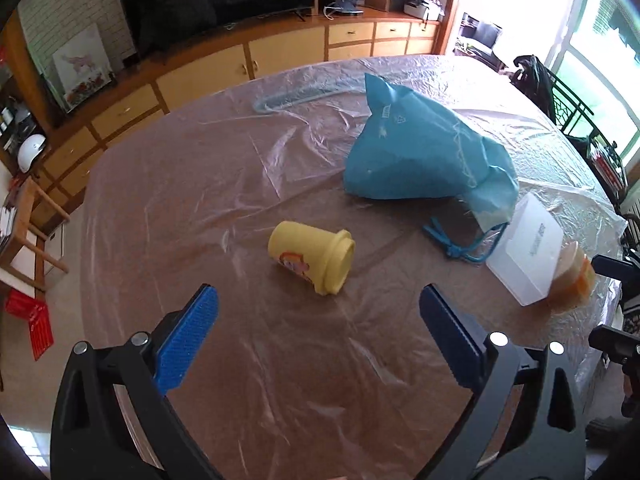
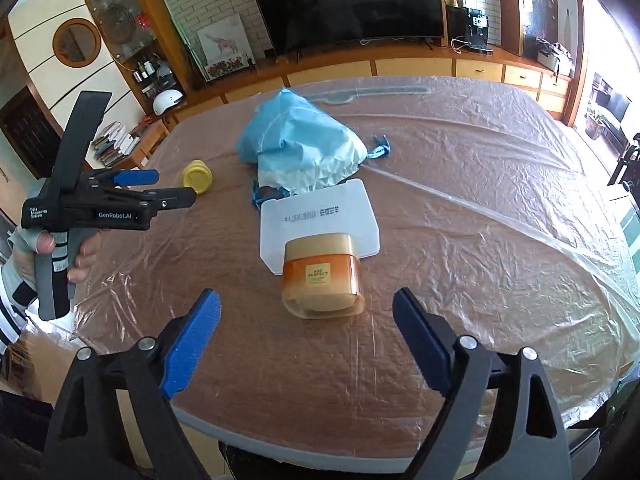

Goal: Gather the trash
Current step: 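Grasp the yellow cup with the left tool while the right tool grasps the orange jar, then carry the yellow cup and orange jar in both tools over the bin, then open both tools to drop the cup and jar into the bin, then grasp the blue bag with the left tool while the right tool grasps the white plastic box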

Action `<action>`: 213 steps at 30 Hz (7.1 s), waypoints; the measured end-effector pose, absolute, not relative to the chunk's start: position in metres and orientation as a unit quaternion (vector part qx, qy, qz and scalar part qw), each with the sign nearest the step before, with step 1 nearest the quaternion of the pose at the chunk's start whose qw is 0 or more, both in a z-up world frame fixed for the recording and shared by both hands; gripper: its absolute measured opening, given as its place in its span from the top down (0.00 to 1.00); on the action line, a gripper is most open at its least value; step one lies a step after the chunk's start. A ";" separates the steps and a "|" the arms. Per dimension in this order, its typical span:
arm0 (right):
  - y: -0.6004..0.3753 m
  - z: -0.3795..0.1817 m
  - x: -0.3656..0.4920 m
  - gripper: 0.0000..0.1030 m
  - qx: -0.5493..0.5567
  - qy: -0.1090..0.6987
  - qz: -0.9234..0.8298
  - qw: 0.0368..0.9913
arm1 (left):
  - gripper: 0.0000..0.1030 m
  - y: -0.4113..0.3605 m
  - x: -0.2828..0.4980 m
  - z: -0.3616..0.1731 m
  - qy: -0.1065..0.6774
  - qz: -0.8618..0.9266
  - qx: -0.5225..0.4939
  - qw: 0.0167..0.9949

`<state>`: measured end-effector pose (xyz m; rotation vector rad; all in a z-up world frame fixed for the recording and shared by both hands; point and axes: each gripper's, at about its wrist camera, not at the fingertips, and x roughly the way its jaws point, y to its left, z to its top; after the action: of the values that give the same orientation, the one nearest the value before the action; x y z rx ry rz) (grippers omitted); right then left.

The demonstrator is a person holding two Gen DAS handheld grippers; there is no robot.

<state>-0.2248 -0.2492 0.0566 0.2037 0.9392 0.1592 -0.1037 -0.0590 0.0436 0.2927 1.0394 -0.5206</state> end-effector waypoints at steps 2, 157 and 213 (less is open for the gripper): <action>-0.250 0.053 -0.222 0.19 0.107 0.455 0.072 0.881 | 0.11 -0.062 -0.099 0.040 0.496 -0.257 0.144 0.817; -0.280 -0.035 -0.347 0.57 0.046 0.571 0.185 0.799 | 0.52 -0.154 -0.361 -0.050 0.563 -0.212 0.143 0.786; -0.224 0.051 -0.178 0.04 -0.007 0.449 0.093 0.889 | 0.02 -0.169 -0.052 0.062 0.533 -0.278 0.096 0.793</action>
<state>-0.1783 -0.2235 0.0513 -0.0145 0.9323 0.1939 -0.0519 -0.1693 0.0618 0.2075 1.1461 -0.5970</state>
